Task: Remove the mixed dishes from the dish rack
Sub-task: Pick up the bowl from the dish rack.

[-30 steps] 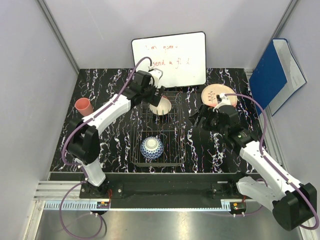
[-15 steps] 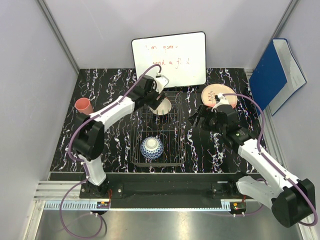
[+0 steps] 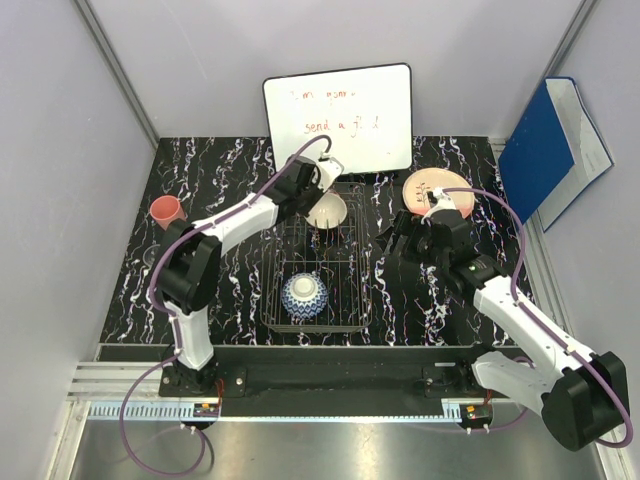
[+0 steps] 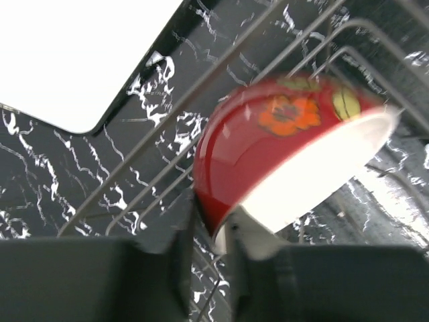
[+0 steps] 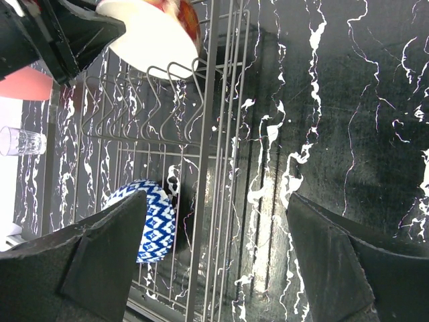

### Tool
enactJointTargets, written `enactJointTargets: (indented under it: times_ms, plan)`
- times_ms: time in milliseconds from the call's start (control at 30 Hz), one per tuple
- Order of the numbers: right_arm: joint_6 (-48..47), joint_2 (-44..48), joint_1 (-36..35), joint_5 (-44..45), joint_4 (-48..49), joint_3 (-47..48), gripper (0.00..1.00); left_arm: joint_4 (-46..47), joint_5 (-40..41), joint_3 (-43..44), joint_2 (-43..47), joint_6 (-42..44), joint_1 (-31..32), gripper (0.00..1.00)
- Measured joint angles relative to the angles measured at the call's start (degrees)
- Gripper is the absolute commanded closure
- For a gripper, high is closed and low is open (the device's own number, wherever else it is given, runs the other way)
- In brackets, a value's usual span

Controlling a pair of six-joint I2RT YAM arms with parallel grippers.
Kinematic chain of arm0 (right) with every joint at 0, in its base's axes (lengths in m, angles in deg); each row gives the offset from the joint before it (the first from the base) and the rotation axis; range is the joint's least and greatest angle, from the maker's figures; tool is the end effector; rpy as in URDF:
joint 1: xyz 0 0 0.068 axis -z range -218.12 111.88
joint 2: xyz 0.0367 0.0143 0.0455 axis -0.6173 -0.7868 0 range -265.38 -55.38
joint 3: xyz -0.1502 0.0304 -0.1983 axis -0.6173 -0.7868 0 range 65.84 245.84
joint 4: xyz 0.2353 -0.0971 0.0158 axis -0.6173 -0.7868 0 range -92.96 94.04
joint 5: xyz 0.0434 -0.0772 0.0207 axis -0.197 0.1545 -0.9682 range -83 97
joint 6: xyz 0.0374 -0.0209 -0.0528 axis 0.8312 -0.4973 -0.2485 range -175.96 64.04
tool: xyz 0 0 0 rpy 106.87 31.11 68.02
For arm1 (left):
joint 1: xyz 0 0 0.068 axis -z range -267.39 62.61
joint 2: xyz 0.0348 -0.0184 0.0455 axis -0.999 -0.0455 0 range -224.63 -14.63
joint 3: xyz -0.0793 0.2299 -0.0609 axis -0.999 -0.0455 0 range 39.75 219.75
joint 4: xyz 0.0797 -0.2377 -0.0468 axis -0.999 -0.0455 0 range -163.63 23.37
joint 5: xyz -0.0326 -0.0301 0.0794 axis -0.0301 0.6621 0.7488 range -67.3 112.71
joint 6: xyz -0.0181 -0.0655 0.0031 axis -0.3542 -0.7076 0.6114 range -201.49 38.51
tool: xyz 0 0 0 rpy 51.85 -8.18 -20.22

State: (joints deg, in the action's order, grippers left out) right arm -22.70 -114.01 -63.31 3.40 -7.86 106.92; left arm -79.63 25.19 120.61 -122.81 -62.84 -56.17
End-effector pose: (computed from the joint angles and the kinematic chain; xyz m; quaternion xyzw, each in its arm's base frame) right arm 0.2263 0.1102 0.2415 0.0449 0.8622 0.2697 0.4265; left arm 0.3710 -0.2220 0.2033 0.3742 0.8265 -0.0264 0.4197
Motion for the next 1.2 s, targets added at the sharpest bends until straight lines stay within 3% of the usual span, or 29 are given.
enactJointTargets:
  times_ms: [100,467,967,1100,1200]
  plan:
    - [0.0,0.0,0.0,0.0,0.0,0.0,0.07,0.0,1.2,0.0,-0.4,0.4,0.2,1.0]
    - [0.0,0.0,0.0,0.0,0.0,0.0,0.07,1.0,5.5,-0.5,0.6,0.2,0.6,1.0]
    - [0.2,0.5,0.0,0.1,0.0,-0.3,0.07,-5.7,10.8,-0.3,11.0,-0.7,1.9,1.0]
    - [0.0,0.5,0.0,0.3,-0.9,0.4,0.07,-12.8,13.2,6.2,12.1,-6.7,2.2,1.0]
    - [0.0,0.5,0.0,1.2,-2.8,3.1,0.07,-23.3,14.1,19.1,11.0,-15.1,2.2,1.0]
